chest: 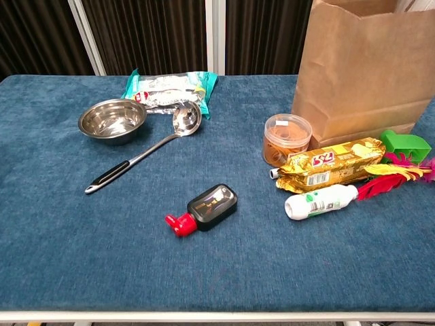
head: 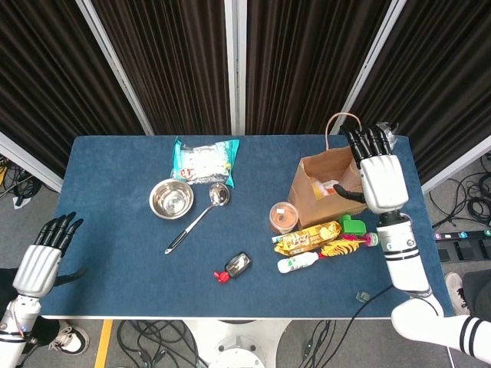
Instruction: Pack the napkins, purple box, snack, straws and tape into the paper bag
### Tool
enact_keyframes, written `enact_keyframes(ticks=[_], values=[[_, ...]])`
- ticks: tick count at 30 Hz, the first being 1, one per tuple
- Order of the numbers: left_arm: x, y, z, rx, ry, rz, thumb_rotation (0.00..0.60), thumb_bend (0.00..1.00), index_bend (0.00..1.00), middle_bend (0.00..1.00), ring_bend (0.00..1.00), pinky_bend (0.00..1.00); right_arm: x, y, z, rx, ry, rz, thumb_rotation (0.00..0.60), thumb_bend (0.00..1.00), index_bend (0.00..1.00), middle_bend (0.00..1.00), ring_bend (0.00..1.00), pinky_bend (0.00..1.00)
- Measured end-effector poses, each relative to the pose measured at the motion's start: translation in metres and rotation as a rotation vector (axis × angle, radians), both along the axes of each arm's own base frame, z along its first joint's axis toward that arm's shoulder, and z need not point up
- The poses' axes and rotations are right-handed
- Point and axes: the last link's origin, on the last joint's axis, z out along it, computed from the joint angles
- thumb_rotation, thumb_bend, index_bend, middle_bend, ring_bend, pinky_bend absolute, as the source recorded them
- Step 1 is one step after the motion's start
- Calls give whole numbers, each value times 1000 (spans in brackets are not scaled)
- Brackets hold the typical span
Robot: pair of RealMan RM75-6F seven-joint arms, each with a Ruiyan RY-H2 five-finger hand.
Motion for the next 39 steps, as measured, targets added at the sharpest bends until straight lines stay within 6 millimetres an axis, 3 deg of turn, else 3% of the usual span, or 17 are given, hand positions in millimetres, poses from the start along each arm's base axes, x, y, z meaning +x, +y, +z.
enact_keyframes(ticks=[7, 13, 17, 21, 25, 31, 35, 39], values=[[1, 1, 2, 5, 0, -5, 600, 155, 56, 7, 0, 106, 20, 0, 9, -42, -60, 66, 600, 0, 54, 102, 0, 0], [3, 4, 3, 13, 0, -7, 600, 155, 56, 7, 0, 106, 57, 5, 19, -62, -130, 176, 600, 0, 53, 128, 0, 0], [4, 5, 4, 17, -3, -6, 600, 156, 56, 7, 0, 106, 78, 26, 16, 8, -164, 269, 600, 0, 53, 139, 0, 0], [5, 5, 4, 16, 0, -7, 600, 155, 56, 7, 0, 106, 77, 49, 1, 119, -107, 334, 600, 0, 66, 139, 0, 0], [4, 5, 5, 13, -2, -2, 600, 155, 56, 7, 0, 106, 50, 77, -18, 249, -1, 336, 600, 0, 97, 140, 0, 0], [7, 5, 3, 4, -7, -6, 600, 155, 56, 7, 0, 106, -27, 129, -45, 454, 179, 215, 600, 0, 112, 142, 0, 0], [9, 4, 0, -14, -9, -14, 600, 156, 56, 7, 0, 106, -84, 149, -47, 472, 245, 90, 600, 0, 120, 145, 0, 0], [12, 2, -3, -44, -7, -30, 600, 155, 56, 7, 0, 106, -134, 155, -40, 406, 299, -24, 600, 0, 120, 146, 0, 0]])
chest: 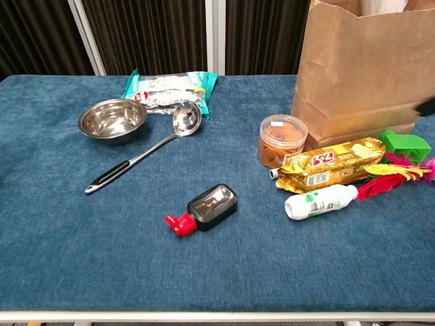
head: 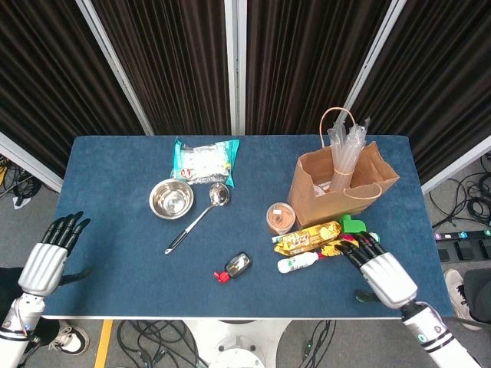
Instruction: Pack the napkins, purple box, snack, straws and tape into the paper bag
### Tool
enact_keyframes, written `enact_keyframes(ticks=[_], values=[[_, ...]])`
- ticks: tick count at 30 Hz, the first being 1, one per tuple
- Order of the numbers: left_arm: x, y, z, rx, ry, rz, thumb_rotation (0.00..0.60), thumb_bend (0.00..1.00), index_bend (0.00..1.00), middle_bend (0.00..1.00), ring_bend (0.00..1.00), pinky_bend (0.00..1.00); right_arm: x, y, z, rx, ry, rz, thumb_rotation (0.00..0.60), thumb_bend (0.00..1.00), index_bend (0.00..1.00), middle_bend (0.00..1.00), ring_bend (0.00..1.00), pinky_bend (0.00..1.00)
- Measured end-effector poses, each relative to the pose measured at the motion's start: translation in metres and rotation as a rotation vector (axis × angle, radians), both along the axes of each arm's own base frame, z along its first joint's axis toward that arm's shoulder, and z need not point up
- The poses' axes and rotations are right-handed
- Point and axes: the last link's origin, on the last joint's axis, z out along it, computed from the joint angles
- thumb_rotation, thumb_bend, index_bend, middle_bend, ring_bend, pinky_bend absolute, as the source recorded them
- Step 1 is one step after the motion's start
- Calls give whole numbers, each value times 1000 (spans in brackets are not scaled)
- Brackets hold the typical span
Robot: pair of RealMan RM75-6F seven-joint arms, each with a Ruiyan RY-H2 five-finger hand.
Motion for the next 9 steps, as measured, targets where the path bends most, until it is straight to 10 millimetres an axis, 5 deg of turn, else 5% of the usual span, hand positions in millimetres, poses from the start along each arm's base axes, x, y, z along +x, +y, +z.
enact_keyframes(ticks=[5, 9], values=[[-1, -3, 0, -17, 11, 5, 600, 155, 56, 7, 0, 106, -49, 1, 19, -151, 49, -107, 600, 0, 120, 143, 0, 0], [-4, -5, 0, -28, 21, 18, 600, 155, 56, 7, 0, 106, -63, -1, 25, -200, 18, -158, 600, 0, 121, 140, 0, 0]])
